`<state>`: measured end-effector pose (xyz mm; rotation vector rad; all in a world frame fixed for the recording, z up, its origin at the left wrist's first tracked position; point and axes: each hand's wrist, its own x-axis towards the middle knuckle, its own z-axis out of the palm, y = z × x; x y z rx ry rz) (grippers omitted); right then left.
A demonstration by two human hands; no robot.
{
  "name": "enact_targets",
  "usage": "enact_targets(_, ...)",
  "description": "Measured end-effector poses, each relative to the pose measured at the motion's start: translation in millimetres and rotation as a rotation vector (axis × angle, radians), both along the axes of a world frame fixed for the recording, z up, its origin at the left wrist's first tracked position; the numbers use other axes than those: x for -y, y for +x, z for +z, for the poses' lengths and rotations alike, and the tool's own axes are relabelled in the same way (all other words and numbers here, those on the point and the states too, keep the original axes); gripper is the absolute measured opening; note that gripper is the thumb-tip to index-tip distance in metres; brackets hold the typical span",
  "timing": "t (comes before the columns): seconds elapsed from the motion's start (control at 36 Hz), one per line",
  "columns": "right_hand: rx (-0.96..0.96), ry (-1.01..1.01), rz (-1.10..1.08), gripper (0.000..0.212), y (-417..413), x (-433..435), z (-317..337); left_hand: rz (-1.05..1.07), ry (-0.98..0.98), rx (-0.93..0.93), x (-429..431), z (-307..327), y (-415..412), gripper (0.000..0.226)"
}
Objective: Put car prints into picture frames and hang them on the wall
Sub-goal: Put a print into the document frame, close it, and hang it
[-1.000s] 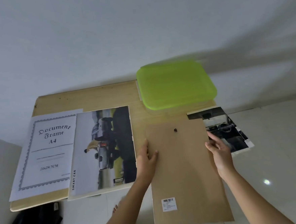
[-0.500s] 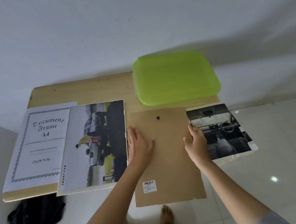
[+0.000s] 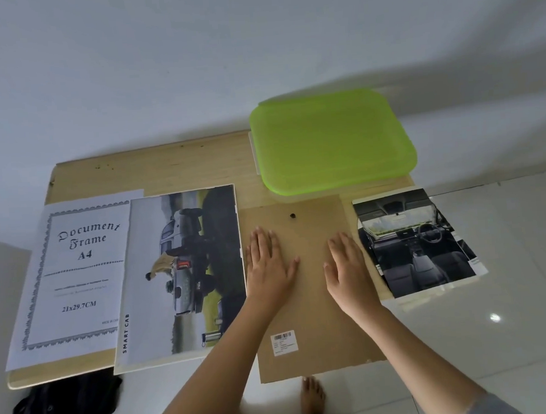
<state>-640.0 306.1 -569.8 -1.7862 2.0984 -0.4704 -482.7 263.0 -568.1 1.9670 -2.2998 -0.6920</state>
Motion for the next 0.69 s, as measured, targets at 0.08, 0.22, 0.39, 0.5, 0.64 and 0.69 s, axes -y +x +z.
enact_targets(0.08, 0.037, 0.038, -0.042, 0.047, 10, 1, 10, -0.112, -0.015, -0.034, -3, 11, 13, 0.091)
enact_targets(0.22, 0.168, -0.006, 0.023, 0.048, 63, -3, 31, -0.076, -0.187, -0.097, -24, 24, 71, 0.067)
enact_targets(0.39, 0.211, -0.018, 0.162, 0.051, 161, -11, 35, 0.267, -0.256, -0.127, -50, 25, 177, 0.068)
enact_targets(0.5, 0.093, 0.042, 0.124, 0.066, 209, -18, 24, 0.323, -0.168, -0.070, -59, 9, 230, 0.085)
enact_targets(0.64, -0.170, 0.062, -0.051, 0.082, 234, -26, 10, 0.291, -0.100, -0.124, -66, -4, 242, 0.080)
enact_targets(0.69, -0.209, 0.071, -0.103, 0.083, 239, -26, 10, 0.279, -0.108, -0.145, -70, -9, 241, 0.084)
